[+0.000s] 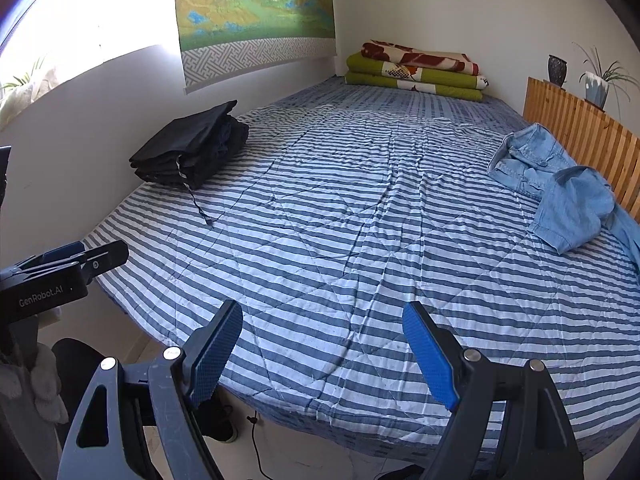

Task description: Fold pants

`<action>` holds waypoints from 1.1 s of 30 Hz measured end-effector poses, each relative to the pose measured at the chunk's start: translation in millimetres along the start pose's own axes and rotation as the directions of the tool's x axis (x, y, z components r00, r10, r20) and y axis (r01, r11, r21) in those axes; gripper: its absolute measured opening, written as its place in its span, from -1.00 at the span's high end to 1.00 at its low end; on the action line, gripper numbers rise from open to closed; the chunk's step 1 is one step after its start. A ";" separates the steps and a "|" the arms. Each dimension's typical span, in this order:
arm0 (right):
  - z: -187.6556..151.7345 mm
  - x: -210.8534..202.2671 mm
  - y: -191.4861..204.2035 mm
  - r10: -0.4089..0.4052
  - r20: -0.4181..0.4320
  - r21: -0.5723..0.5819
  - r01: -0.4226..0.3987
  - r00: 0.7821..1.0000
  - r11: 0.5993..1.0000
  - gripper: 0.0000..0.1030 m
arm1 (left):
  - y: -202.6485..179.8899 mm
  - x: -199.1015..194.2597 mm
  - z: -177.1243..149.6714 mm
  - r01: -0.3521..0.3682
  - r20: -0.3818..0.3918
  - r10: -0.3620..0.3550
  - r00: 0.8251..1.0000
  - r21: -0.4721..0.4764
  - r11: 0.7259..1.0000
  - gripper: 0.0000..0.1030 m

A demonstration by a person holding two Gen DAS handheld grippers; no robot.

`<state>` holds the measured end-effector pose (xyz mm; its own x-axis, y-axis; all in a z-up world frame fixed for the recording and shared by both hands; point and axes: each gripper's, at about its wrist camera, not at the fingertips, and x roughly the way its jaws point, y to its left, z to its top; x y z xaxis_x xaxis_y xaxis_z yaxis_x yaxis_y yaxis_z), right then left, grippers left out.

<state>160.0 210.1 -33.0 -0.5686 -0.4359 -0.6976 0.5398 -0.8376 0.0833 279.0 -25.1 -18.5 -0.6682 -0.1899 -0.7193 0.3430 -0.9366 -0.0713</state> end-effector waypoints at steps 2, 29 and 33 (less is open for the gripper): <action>-0.2 0.5 -0.5 0.002 -0.003 0.003 -0.002 1.000 1.000 -0.53 | 0.8 1.1 -1.0 -0.001 -0.001 0.001 1.000 -0.001 1.000 -0.86; -2.5 7.7 -2.5 0.010 -0.022 0.010 -0.010 1.000 1.000 -0.53 | 4.6 7.4 -1.8 -0.008 -0.010 0.008 1.000 -0.006 1.000 -0.86; -2.7 8.9 -3.4 0.011 -0.025 0.011 -0.011 1.000 1.000 -0.53 | 4.6 9.6 -1.3 -0.006 -0.015 0.006 1.000 -0.004 1.000 -0.86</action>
<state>154.8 209.9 -41.4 -0.5472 -0.4366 -0.7141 0.5389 -0.8366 0.0986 275.0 -30.8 -26.6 -0.6565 -0.1909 -0.7297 0.3494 -0.9344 -0.0698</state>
